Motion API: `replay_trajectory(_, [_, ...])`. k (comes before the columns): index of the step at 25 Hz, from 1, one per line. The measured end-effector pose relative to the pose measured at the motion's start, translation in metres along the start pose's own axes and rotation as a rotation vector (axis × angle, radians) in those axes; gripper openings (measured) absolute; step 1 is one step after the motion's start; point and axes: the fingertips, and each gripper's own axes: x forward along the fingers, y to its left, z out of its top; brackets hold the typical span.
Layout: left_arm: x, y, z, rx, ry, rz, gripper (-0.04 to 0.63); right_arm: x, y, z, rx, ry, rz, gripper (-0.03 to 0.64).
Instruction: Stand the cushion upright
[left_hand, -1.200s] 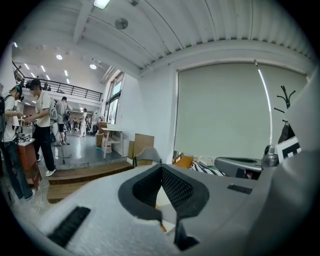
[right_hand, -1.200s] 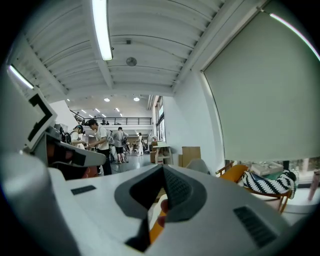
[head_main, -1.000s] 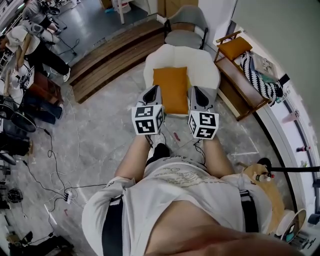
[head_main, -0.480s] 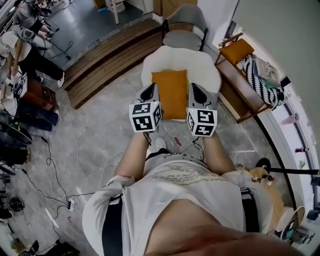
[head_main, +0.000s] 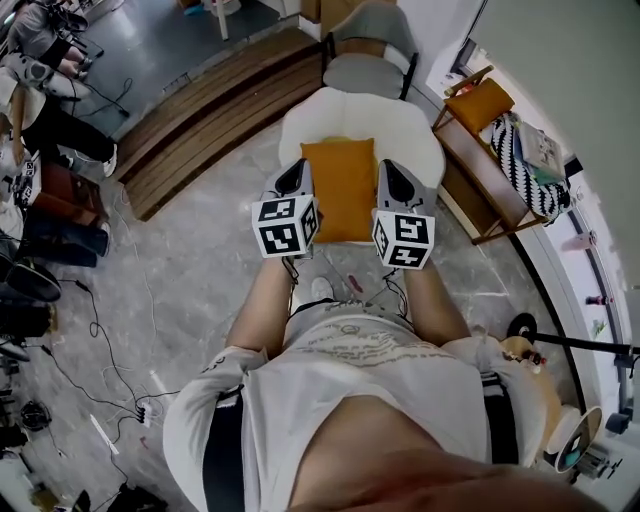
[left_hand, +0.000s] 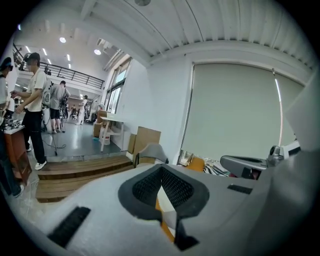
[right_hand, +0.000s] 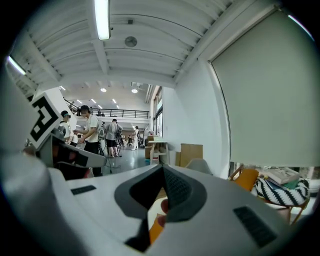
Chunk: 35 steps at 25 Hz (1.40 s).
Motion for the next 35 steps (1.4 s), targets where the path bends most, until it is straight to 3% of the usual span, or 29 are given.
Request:
replay_trajectory(6, [0.027,0.037,-0.001,-0.027,0.026,0.012,0.021,0.042,0.006,-0.008,0.001,0.028,0.003,0.026])
replay_trajectory(16, [0.071,0.068,0.009,0.000,0.066,-0.026,0.021,0.087,0.008,-0.010,0.014,0.037,-0.035,0.026])
replay_trajectory(28, [0.120,0.038,-0.009,0.046,0.152,-0.091,0.021,0.096,-0.040,-0.044,0.080,0.109,-0.102,0.026])
replay_trajectory(35, [0.158,0.036,0.012,0.085,0.149,-0.085,0.021,0.142,-0.060,-0.036,0.115,0.100,-0.083,0.026])
